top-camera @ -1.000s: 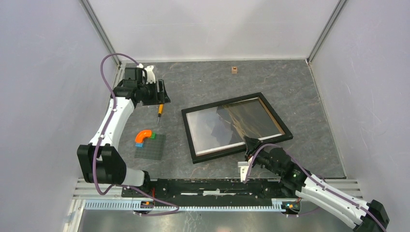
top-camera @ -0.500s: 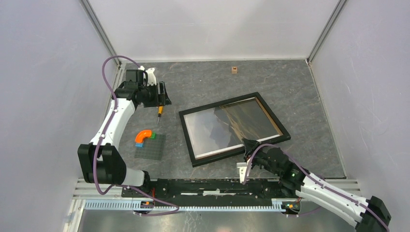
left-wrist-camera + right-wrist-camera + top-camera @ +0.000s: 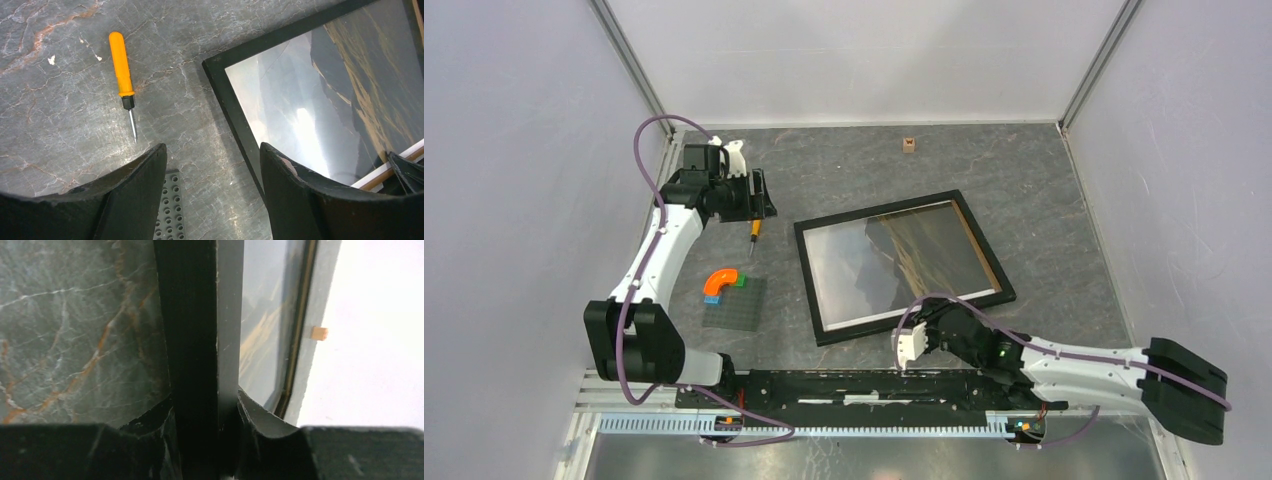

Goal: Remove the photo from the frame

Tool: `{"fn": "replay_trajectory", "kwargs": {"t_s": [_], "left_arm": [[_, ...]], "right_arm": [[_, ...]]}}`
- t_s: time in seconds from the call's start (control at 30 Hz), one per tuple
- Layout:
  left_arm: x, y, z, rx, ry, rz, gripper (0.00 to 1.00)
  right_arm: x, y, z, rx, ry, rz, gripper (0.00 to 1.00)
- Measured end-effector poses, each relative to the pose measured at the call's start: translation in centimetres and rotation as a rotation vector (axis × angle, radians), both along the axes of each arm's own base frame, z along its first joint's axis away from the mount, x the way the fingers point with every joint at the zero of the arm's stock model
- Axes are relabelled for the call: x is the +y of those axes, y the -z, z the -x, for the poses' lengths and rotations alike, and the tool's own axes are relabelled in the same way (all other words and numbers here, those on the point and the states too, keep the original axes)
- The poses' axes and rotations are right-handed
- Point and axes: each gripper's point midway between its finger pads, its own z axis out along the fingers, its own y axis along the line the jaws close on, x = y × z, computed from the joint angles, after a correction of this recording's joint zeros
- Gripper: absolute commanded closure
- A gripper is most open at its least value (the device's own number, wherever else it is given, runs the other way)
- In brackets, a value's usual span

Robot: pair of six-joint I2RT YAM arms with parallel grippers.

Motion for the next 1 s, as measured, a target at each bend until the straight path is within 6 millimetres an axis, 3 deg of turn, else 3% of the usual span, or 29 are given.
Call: {"fn": "replay_trajectory", "kwargs": {"t_s": [0.1, 0.17, 0.3, 0.47, 0.7, 0.8, 0.9, 1.0], "left_arm": [[0.0, 0.1, 0.1, 0.002, 0.0, 0.0, 0.25], [0.0, 0.2, 0.3, 0.005, 0.0, 0.0, 0.24], [0.0, 0.0, 0.8, -0.008, 0.01, -0.004, 0.21], [0.1, -0.8, 1.7, -0.054, 0.051, -0.024, 0.16], [-0.4, -1.4, 2.1, -0.088, 0.118, -0.02, 0.08], [-1.2, -1.5, 2.7, -0.099, 0.169, 0.005, 0.05], [-2.0, -1.6, 4.0, -0.128, 0.234, 0.005, 0.04], [-4.0, -1.3, 6.4, -0.176, 0.371, -0.048, 0.04]], "right_arm": [[-0.2, 1.8, 0.5, 0.077, 0.025, 0.033, 0.15], [0.8, 0.8, 0.1, 0.088, 0.041, 0.001, 0.02], [3.1, 0.3, 0.8, 0.163, 0.001, -0.019, 0.02], [4.8, 0.8, 3.3, 0.305, -0.135, 0.05, 0.02], [4.9, 1.3, 7.3, 0.471, -0.308, 0.129, 0.02], [4.9, 0.7, 8.5, 0.541, -0.335, 0.136, 0.02], [6.7, -2.6, 7.4, 0.595, -0.308, 0.057, 0.02], [8.8, -7.2, 2.0, 0.651, -0.196, -0.076, 0.02]]}}
